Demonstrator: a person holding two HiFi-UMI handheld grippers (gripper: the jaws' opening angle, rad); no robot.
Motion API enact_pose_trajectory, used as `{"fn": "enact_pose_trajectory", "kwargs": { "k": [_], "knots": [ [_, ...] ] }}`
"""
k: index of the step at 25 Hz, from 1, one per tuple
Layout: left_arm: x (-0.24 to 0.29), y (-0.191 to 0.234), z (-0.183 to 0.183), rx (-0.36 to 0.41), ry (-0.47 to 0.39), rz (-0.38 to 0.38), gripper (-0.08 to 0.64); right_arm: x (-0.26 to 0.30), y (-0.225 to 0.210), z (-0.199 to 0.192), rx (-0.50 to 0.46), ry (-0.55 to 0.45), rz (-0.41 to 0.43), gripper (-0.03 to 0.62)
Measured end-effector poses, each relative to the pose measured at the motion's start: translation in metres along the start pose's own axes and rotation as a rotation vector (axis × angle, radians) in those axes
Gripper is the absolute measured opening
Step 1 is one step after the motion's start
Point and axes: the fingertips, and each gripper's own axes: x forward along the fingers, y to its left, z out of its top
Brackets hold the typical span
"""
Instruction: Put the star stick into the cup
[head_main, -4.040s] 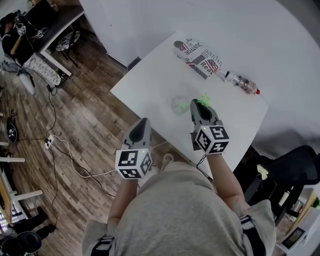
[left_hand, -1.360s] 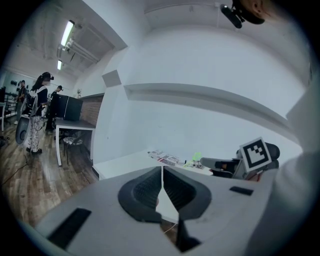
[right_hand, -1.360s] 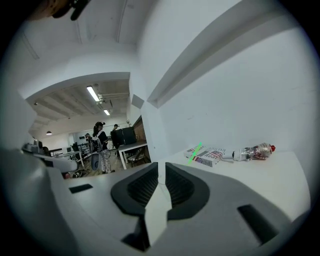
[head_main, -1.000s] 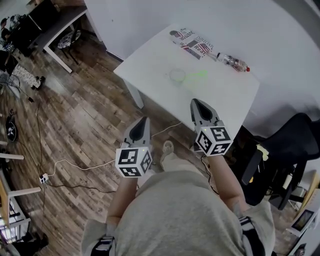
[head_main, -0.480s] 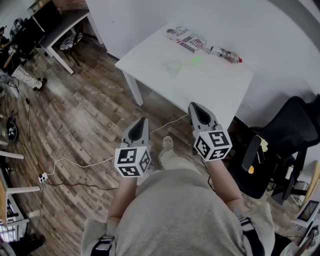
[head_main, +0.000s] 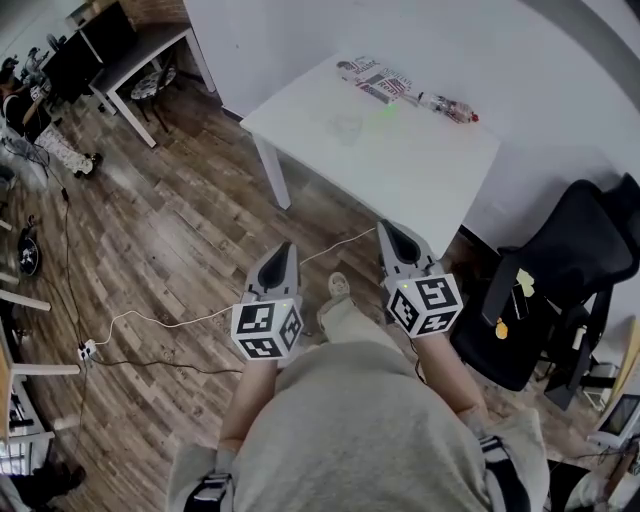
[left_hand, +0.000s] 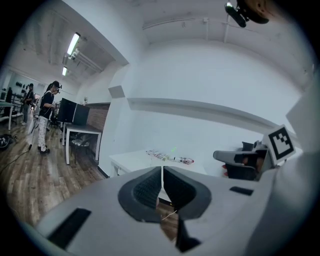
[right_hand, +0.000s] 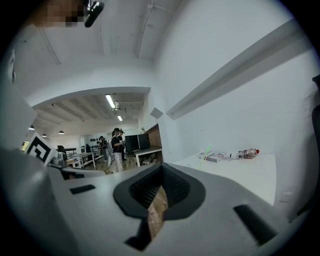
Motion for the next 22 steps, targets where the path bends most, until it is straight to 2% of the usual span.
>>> {"fn": "enact_pose_trajectory", "kwargs": {
  "k": [10, 22],
  "knots": [
    [-0.018, -0.015, -0.005, -0.012, -0.002, -0.012, 0.014, -0.033, 0.005, -0.002, 0.007, -0.011, -0.021, -0.005],
    [-0.020, -0.016, -0.002, -0.009, -0.008, -0.004, 0.014, -0.035, -0.003, -0.007, 0.041, -0.016, -0.030, -0.005]
  ]
}}
